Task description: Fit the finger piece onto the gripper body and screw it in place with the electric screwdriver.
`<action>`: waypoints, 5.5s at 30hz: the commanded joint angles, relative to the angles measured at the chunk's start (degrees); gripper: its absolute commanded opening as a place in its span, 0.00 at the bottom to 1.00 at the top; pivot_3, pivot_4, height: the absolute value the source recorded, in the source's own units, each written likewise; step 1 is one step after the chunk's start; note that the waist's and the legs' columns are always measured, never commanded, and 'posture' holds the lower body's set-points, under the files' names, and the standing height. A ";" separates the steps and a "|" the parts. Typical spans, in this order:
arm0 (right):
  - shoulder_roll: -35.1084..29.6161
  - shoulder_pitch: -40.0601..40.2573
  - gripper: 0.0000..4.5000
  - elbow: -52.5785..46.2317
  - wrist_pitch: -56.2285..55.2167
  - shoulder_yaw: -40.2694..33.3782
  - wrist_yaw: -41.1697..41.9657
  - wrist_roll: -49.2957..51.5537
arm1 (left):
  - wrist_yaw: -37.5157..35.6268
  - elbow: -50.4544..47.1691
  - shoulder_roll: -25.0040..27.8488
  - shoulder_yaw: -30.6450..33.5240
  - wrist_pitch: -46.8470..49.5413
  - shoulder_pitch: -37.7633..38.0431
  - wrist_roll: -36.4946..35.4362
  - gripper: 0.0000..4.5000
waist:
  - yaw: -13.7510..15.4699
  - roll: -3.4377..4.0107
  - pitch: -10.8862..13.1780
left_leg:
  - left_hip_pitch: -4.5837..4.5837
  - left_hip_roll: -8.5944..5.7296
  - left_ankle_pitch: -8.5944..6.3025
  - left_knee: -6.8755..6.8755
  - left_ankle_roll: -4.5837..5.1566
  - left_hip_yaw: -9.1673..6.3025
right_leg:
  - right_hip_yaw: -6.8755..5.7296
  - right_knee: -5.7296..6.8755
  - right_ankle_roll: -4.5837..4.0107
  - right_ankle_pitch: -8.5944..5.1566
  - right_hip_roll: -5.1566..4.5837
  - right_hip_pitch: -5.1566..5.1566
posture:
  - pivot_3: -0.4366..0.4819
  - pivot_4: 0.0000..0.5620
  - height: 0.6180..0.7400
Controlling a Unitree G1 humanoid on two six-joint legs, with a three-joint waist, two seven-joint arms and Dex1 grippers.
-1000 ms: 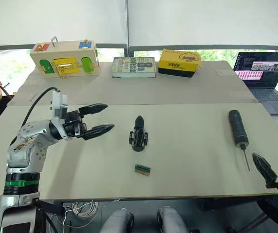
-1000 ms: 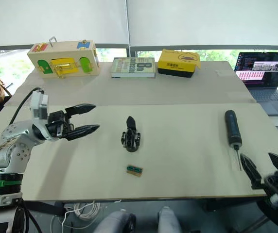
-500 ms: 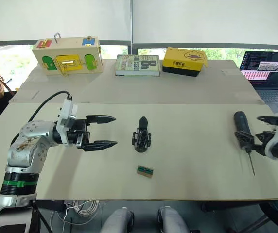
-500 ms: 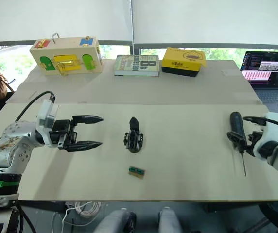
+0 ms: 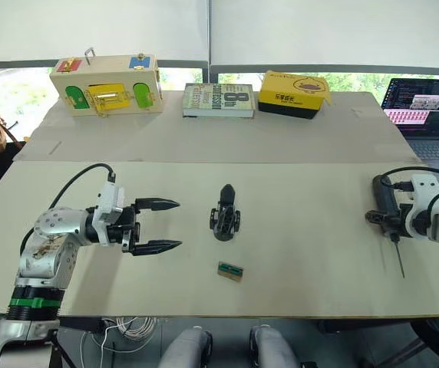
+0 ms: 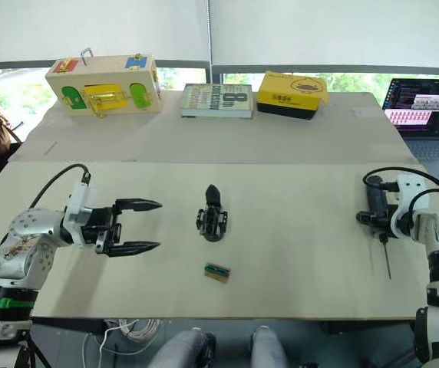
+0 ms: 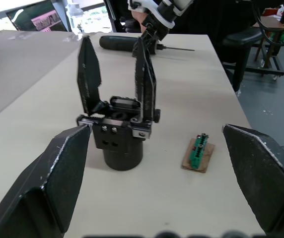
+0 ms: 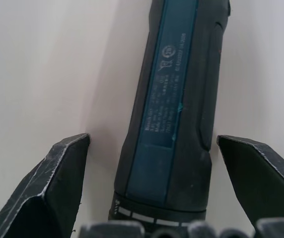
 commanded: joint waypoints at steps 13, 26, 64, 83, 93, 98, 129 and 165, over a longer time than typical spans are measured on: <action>-1.02 6.52 0.44 -16.10 -1.91 -9.31 9.48 4.30 | -3.27 2.47 0.30 -1.47 -3.60 -2.62 1.89 1.00 | -0.43 0.18 0.00 | 0.00 0.00 0.06 0.01 -0.05 0.00 | 0.03 0.07 0.02 0.11 0.19 -0.05 | 0.48 0.27 1.00; -4.72 31.40 0.44 -63.29 -2.92 -9.97 14.66 7.69 | -1.51 2.85 0.40 0.38 -10.19 3.51 3.19 1.00 | 0.15 0.75 0.14 | -0.06 0.09 0.03 0.05 -0.05 0.11 | 0.03 0.03 0.07 0.14 0.10 -0.07 | 0.48 0.27 1.00; -31.57 3.30 0.99 -56.20 22.41 24.46 42.59 5.41 | -0.10 -1.95 -1.41 -3.32 -9.59 9.07 3.23 1.00 | 0.26 0.74 0.16 | -0.18 0.11 -0.07 0.12 -0.25 0.16 | -0.05 -0.04 0.11 0.18 -0.15 -0.19 | 0.48 0.27 1.00; -13.38 -19.33 0.99 -39.99 27.69 52.61 42.80 -8.37 | -1.74 -3.76 -2.83 -6.64 -11.87 11.10 3.74 1.00 | -0.07 0.67 0.17 | -0.29 0.11 -0.07 0.19 -0.11 0.37 | -0.07 0.02 0.08 0.26 -0.15 -0.38 | 0.48 0.27 1.00; -10.11 -18.04 0.99 -40.98 29.73 52.92 39.07 -7.44 | -0.07 -4.28 -2.93 -6.43 -11.82 12.41 3.80 1.00 | -0.20 0.67 0.17 | -0.20 0.12 -0.04 0.20 -0.16 0.36 | -0.05 0.08 0.05 0.30 -0.12 -0.34 | 0.48 0.27 1.00; -9.85 -16.80 0.58 -40.42 30.15 53.11 37.49 -7.26 | 0.13 -4.57 -2.26 -6.09 -11.77 12.41 3.70 1.00 | -0.17 0.66 0.16 | -0.18 0.11 -0.04 0.20 -0.15 0.36 | -0.06 0.06 0.05 0.30 -0.09 -0.31 | 0.48 0.27 1.00; 23.78 17.14 0.43 -81.52 0.97 -22.37 25.24 22.38 | 0.98 1.49 -3.10 -8.67 -13.21 7.43 8.24 1.00 | 0.16 0.53 0.08 | -0.08 0.62 0.05 0.33 -0.06 0.66 | 0.02 0.04 -0.15 0.65 0.22 -0.23 | 0.48 0.27 1.00; 25.72 28.50 0.43 -69.89 -37.63 6.91 32.27 15.59 | 10.65 6.14 -13.11 -20.52 -15.68 5.38 19.39 1.00 | 0.40 0.46 0.04 | 0.16 0.58 -0.02 0.37 -0.14 0.85 | 0.02 -0.02 -0.10 0.77 0.41 -0.12 | 0.48 0.27 1.00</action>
